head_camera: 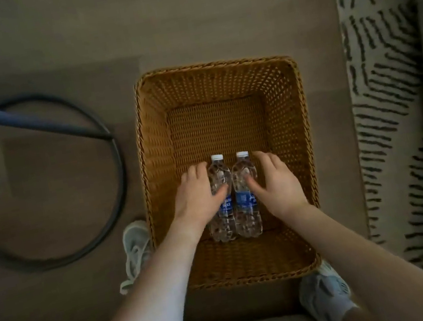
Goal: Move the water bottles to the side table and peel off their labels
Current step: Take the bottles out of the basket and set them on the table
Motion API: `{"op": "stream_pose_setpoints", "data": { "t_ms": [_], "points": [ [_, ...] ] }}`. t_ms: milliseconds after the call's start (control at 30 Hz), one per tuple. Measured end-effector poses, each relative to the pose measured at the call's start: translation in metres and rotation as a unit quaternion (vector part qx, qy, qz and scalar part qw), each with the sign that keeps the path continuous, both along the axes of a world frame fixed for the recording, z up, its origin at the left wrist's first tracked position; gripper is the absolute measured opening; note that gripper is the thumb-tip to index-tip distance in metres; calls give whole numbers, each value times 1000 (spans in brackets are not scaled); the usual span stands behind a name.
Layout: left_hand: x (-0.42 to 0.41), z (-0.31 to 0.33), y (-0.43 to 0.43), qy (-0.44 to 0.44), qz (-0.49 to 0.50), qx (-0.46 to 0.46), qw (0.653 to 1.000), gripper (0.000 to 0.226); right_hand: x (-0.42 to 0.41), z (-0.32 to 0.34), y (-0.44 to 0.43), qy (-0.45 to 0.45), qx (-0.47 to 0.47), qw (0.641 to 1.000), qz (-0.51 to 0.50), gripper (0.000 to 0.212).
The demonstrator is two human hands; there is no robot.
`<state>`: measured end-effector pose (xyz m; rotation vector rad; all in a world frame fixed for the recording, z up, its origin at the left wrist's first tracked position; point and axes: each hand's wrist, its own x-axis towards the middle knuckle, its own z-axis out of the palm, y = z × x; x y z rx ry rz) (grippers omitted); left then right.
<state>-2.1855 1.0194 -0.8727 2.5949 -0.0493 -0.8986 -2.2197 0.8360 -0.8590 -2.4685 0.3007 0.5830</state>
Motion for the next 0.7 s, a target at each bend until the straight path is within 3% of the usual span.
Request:
{"op": "stream_pose_setpoints", "data": {
  "t_ms": [167,367,433,600,700],
  "points": [
    [-2,-73,-8,38,57,12,998,85,-3,-76,6,55,32,994,-89,73],
    [-4,-100,-17,82,121,-23,989,76,2,-110,11,116,122,962,-217,88],
    [-3,-103,-20,96,134,-31,986,78,6,-114,12,135,125,955,-233,84],
    [0,-107,-27,111,165,-55,978,80,15,-122,3,190,154,931,-270,50],
    [0,-101,-25,101,207,-53,972,79,17,-117,0,185,160,930,-275,52]
  ]
}}
